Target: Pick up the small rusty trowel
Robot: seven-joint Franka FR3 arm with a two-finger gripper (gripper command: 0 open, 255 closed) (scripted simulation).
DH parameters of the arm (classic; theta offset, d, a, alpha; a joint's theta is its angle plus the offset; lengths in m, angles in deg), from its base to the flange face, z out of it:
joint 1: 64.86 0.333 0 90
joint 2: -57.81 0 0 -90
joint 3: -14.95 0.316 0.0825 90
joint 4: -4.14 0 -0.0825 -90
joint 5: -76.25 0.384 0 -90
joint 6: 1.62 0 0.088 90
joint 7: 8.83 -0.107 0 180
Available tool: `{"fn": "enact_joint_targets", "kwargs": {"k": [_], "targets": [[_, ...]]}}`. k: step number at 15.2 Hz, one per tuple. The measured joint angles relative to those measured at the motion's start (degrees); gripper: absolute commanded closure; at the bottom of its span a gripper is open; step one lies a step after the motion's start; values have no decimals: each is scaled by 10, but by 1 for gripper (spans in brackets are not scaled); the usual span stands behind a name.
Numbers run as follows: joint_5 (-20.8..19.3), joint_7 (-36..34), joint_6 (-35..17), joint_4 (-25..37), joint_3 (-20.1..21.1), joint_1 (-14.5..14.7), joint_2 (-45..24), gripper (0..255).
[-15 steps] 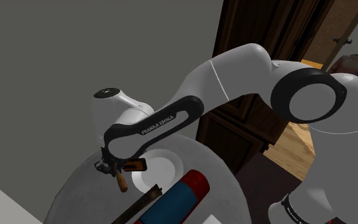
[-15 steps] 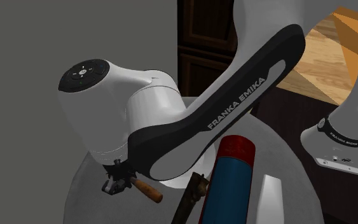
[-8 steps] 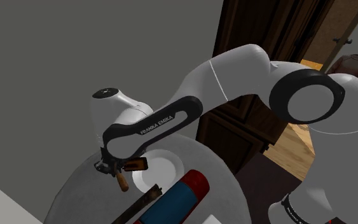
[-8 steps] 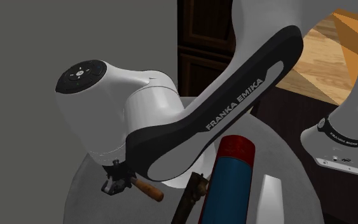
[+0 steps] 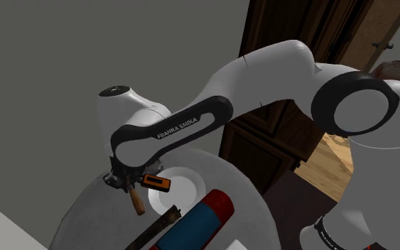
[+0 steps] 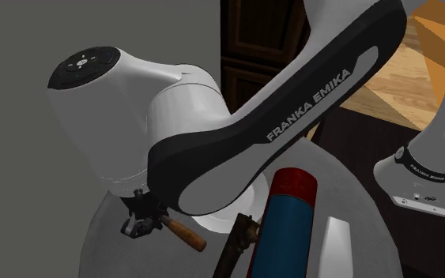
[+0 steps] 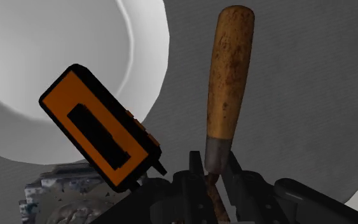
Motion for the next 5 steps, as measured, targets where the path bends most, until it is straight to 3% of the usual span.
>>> {"fn": "enact_joint_targets", "kwargs": {"k": [5], "targets": [[6, 2, 26, 9, 4, -3, 18, 255]]}}
